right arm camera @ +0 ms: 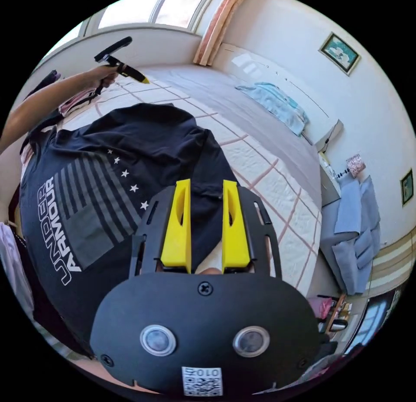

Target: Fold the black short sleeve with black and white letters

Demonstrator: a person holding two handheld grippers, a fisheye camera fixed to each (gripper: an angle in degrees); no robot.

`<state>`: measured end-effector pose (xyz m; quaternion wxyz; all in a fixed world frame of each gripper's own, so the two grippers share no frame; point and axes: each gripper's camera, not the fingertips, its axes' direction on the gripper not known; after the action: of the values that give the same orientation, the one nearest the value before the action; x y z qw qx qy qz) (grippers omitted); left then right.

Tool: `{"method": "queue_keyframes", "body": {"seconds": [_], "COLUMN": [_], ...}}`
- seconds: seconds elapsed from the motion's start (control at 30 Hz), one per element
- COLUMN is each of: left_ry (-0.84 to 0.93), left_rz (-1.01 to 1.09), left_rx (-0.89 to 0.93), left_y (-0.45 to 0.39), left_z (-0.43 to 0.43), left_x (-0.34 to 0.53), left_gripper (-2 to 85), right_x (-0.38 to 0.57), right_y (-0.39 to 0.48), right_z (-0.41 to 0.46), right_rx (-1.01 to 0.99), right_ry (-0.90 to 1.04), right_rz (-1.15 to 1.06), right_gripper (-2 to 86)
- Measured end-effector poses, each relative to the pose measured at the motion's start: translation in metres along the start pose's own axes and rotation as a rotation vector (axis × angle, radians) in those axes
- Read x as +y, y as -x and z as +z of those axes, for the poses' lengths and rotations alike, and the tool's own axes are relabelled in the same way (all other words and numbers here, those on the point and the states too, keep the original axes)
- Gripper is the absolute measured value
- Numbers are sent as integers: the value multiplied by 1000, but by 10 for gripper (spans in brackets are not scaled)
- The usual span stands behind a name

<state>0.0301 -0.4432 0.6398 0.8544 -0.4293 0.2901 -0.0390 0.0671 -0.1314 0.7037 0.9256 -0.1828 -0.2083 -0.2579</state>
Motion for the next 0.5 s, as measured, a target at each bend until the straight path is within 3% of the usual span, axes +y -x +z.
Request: {"method": "queue_keyframes", "body": {"seconds": [0.13,0.37,0.5], "left_ry": [-37,77,31], "left_rz": [-24,154,152], "left_rx": [126,18,-47], "left_y": [17,-3,-5], "left_z": [26,56,49], "left_x": [-33,-63,-73], "left_gripper": [150,146,132], "right_x": [-20,-44,-61], "right_y": [-14,-26,-29], "right_z": [53,90,87], "right_rx": [-214,-190,-135], "right_ry": [57,123,136], "right_rz": [-102,-107,-117], "right_gripper": [137,102,49]}}
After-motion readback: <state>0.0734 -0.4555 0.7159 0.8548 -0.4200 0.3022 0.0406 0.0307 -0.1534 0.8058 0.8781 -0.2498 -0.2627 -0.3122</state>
